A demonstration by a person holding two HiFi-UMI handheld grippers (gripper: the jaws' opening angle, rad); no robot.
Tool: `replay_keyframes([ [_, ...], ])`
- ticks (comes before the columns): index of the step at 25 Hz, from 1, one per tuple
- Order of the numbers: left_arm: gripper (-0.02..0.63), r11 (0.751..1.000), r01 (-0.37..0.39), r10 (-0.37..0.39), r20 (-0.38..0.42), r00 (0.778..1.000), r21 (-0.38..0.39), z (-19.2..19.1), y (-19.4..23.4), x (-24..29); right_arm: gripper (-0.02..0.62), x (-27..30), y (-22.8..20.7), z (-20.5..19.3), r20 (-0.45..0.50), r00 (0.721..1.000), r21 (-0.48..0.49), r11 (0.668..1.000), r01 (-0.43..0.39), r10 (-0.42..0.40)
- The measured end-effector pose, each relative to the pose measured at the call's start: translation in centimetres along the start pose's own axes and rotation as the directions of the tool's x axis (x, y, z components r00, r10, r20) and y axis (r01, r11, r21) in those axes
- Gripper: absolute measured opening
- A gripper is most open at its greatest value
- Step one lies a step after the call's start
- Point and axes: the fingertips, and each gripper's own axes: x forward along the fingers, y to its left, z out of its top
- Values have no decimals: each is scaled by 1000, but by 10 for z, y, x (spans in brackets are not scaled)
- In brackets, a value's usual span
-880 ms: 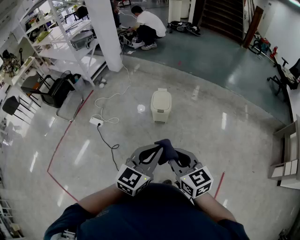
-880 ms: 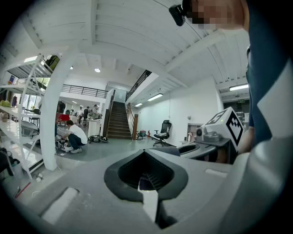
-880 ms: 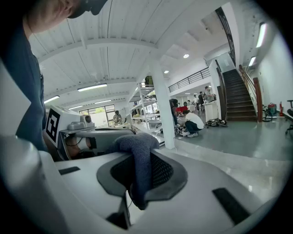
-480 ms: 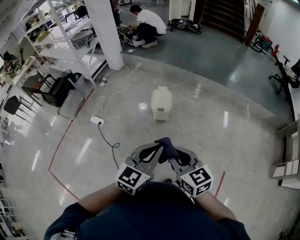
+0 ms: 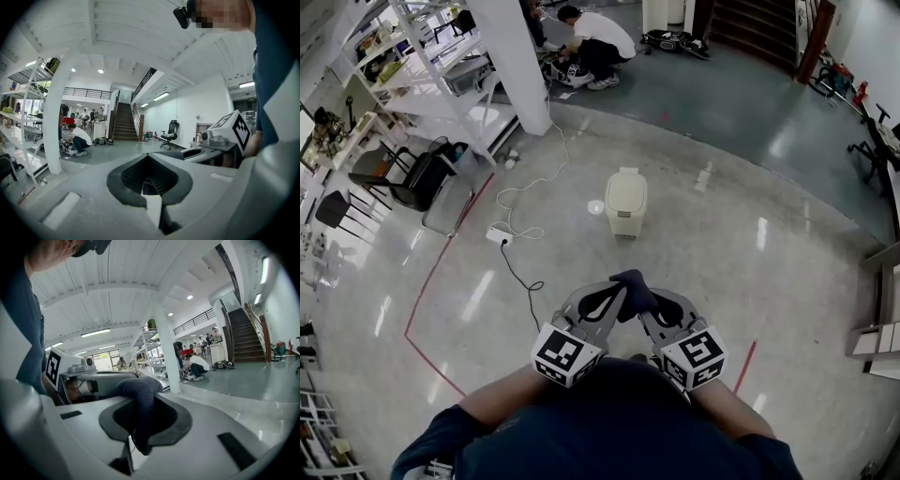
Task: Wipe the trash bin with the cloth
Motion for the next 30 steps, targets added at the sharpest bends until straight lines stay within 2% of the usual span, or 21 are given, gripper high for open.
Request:
replay_keyframes([
  [5, -3, 1000, -20, 20, -7, 1000, -10, -2, 6, 15, 55, 7, -17, -5, -21, 1000, 14, 1000, -16, 16],
  [9, -3, 999, -32, 32, 2, 999, -27, 0, 31, 26, 55, 26, -32, -4, -43, 999, 17, 1000, -8, 9],
  [16, -3, 998, 5, -4, 18, 1000, -68, -7, 124, 62, 55, 111, -67, 10, -104, 993, 7, 999, 50, -49],
  [24, -3, 994, 88, -85, 45, 995, -66, 10, 265, 125, 55, 244, -117, 47, -163, 980, 7, 994, 113, -111],
  [27, -3, 994, 89, -88, 25, 996, -67, 0, 306, 146, 55, 284, -138, 52, -177, 975, -10, 991, 132, -132],
  [30, -3, 993, 79, -78, 8, 997, -83, -6, 329, 166, 55, 308, -158, 53, -199, 972, -10, 992, 128, -127],
])
